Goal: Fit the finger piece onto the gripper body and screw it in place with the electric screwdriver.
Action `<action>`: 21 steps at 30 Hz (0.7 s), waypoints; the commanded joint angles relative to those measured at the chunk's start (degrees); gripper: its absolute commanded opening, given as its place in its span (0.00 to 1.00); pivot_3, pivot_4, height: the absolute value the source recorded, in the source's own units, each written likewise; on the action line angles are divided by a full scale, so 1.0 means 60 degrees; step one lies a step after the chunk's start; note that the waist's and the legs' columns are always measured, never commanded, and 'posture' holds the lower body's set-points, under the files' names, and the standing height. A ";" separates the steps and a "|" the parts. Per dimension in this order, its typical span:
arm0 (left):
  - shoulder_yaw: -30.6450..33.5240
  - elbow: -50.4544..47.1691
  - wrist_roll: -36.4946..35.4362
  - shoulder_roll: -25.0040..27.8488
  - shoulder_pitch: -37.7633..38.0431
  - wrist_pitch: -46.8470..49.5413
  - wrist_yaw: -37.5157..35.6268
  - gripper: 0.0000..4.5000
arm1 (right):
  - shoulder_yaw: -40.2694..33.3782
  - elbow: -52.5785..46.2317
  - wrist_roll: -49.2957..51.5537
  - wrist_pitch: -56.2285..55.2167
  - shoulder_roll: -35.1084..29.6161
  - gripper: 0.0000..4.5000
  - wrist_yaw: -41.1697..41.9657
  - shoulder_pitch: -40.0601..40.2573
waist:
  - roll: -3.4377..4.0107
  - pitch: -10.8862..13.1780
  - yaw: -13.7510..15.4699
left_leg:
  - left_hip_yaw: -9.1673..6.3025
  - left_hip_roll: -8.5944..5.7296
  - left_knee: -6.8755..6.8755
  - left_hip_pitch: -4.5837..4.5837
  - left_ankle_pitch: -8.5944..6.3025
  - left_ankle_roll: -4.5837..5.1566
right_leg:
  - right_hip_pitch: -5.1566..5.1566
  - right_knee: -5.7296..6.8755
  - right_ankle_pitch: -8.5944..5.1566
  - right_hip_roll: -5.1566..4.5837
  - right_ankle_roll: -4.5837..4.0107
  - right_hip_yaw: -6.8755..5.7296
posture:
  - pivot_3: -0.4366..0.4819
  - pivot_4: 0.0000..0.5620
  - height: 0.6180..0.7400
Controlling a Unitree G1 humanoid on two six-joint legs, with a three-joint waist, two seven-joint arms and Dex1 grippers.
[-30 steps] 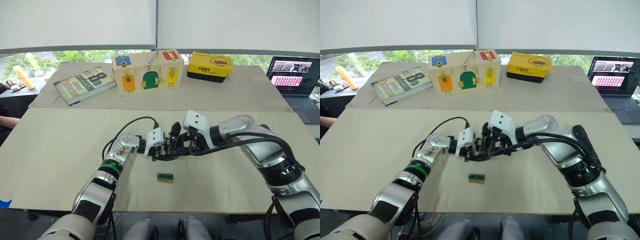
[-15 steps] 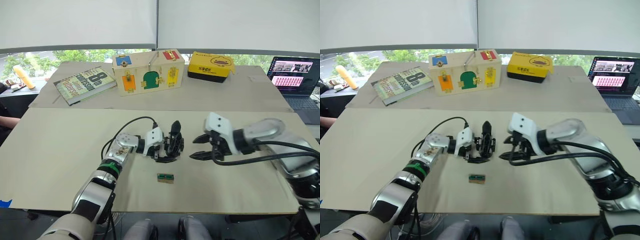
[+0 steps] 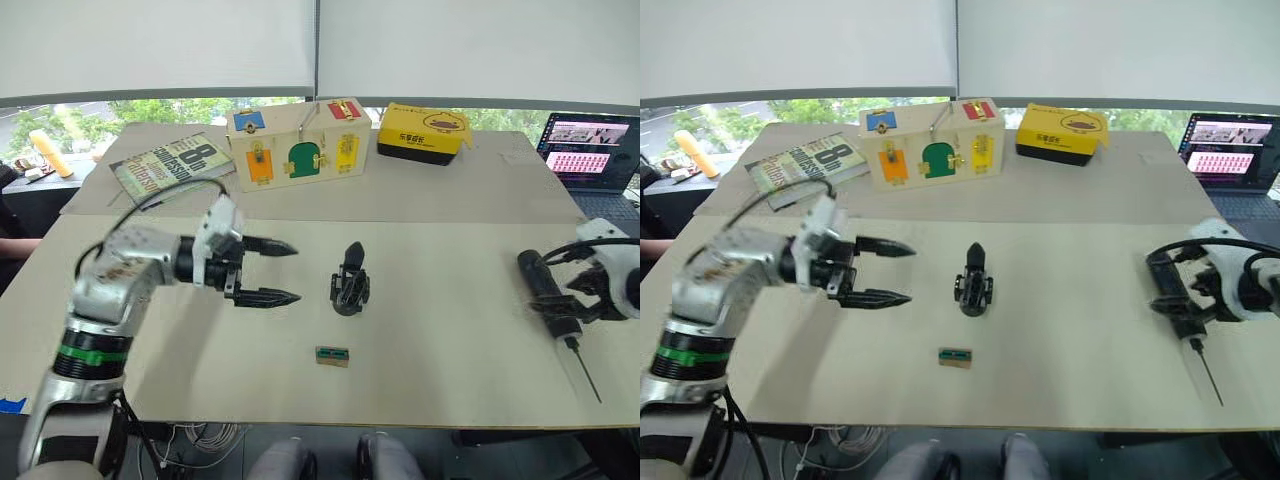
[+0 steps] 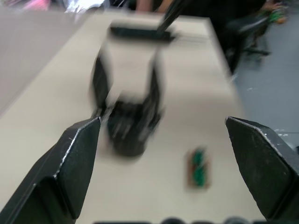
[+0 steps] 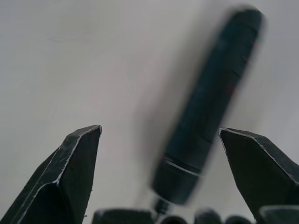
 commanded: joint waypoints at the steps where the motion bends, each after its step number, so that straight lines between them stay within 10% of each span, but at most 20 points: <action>1: 0.0622 -0.0867 -0.1422 0.0277 -0.0897 0.1271 0.0428 1.00 | 0.0376 0.1319 -0.0619 -0.0455 0.0245 0.99 -0.0232 -0.0927 | 0.0003 0.0004 -0.0070 | 0.0001 0.0001 -0.0001 -0.0001 0.0014 0.0005 | -0.0003 0.0001 0.0000 0.0004 -0.0001 0.0000 | 0.48 0.27 1.00; 13: 0.0404 -0.0916 -0.1899 0.0353 -0.2119 0.1151 0.0853 1.00 | 0.1779 0.4424 -0.1506 -0.0343 0.1783 0.99 0.0063 -0.2963 | 0.0017 0.0010 -0.0104 | 0.0004 0.0013 -0.0045 0.0028 0.0057 -0.0003 | 0.0000 0.0016 -0.0018 0.0015 -0.0032 0.0004 | 0.48 0.27 1.00; 21: 0.0091 -0.0890 -0.1507 0.0446 -0.1933 0.0390 0.0512 1.00 | 0.2243 0.2619 -0.1179 -0.1436 0.0929 0.37 0.3006 -0.3012 | 0.0079 0.0050 -0.0103 | 0.0005 0.0011 -0.0043 0.0025 0.0056 -0.0004 | -0.0004 0.0013 -0.0018 0.0015 -0.0031 0.0002 | 0.48 0.27 1.00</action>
